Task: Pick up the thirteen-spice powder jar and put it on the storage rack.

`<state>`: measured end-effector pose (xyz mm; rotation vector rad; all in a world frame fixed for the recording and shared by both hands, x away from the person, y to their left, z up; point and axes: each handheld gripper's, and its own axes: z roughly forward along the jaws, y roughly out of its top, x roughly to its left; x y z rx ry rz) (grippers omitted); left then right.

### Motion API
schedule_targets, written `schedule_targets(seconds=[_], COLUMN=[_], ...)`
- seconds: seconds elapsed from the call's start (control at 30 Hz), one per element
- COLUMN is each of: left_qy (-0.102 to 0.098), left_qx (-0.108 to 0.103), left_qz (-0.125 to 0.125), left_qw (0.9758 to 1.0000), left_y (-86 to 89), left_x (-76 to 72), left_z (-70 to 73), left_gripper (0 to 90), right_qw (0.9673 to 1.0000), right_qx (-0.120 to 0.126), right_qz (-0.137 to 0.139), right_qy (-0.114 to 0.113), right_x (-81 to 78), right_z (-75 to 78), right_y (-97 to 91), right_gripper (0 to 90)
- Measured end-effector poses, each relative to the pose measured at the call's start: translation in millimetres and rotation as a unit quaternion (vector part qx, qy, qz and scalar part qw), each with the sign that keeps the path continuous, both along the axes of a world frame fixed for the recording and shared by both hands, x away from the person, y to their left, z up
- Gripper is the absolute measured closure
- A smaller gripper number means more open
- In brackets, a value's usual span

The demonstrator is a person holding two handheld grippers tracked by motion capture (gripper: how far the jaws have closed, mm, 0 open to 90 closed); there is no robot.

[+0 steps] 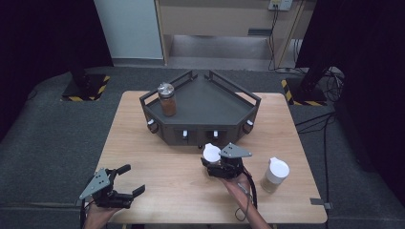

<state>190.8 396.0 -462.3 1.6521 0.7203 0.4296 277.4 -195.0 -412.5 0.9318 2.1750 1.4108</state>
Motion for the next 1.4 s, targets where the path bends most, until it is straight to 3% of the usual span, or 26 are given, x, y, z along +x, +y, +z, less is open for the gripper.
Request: schedule_targets(seconds=[0.73,1.1,1.4], left_qy=[0.0,0.001,0.001], left_qx=[-0.001,-0.001,-0.002], left_qz=[0.0,0.0,0.0], left_qw=[1.0,1.0,1.0], left_y=[0.4,0.3,0.5], left_x=[-0.1,0.0,0.1], left_z=[-0.1,-0.1,-0.2], left_gripper=[2.5,2.5,2.5], right_qw=[0.9997,0.9995,0.9995], right_qx=[-0.003,0.011,0.009], right_qz=[0.025,0.029,0.03], right_qy=[-0.004,-0.002,-0.001], right_x=[13.8,26.4,42.0], right_z=[48.7,87.3,129.7], right_y=[8.3,8.7,15.4], right_gripper=[30.5,30.6,30.6])
